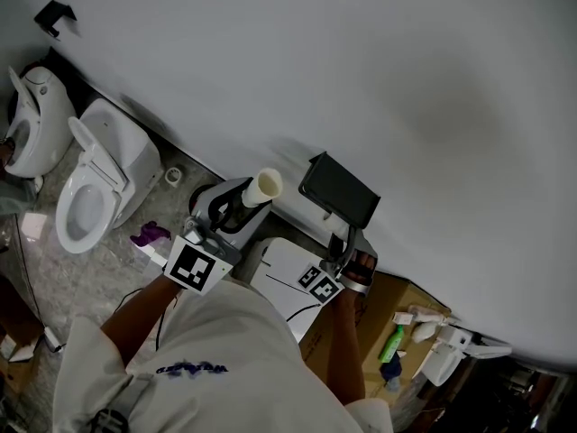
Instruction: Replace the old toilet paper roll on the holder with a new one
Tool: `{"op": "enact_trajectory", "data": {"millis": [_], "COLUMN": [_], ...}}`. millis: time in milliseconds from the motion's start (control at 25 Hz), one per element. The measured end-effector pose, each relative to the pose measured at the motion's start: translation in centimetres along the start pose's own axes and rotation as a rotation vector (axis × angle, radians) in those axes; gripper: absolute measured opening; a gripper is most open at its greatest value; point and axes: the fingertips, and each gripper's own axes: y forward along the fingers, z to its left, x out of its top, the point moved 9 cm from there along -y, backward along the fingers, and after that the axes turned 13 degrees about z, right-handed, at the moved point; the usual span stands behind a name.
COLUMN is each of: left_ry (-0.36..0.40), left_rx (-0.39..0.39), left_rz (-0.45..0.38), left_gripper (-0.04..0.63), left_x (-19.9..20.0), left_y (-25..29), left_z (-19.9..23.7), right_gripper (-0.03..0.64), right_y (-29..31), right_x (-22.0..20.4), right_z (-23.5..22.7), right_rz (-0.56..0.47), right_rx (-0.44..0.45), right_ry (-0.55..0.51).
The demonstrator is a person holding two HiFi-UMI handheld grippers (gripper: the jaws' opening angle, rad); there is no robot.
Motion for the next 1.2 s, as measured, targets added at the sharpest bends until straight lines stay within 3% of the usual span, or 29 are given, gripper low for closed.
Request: {"op": "enact_trajectory", "data": {"millis": [1200], "left_ry": [0.000], "left_rx": [-0.025], "left_rz": [0.014], "left_gripper": [0.176], "left_x": [-0.4], "left_y": [0.1], "left_z": [-0.9], "right_gripper": [0.279], "right_y": [-0.8], "right_x": [3.0], "right_z": [0.0], "right_rz": [-0.050], "right_rx": [0.008], "right_ry": [0.021]}}
